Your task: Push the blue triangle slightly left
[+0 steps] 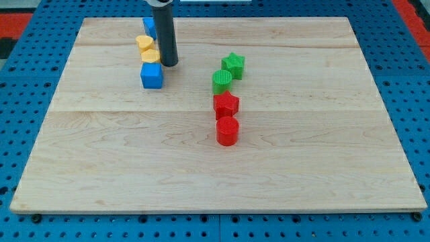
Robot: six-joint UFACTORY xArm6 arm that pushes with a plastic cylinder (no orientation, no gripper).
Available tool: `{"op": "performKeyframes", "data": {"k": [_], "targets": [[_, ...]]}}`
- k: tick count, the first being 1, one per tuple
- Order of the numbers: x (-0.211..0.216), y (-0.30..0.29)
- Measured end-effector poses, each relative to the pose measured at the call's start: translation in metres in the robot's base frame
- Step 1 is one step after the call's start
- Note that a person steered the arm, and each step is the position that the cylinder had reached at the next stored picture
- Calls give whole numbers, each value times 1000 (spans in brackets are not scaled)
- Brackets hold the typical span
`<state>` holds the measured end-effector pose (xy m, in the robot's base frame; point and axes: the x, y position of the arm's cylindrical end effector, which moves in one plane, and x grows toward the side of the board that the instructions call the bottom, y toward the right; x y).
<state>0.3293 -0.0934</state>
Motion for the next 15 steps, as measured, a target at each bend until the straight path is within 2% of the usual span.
{"op": "performKeyframes", "data": {"k": [2,3,7,11,13,15], "targets": [[0,-15],[-22,10],[-104,11],[-104,-44],[-137,-24],[-136,-123]]}}
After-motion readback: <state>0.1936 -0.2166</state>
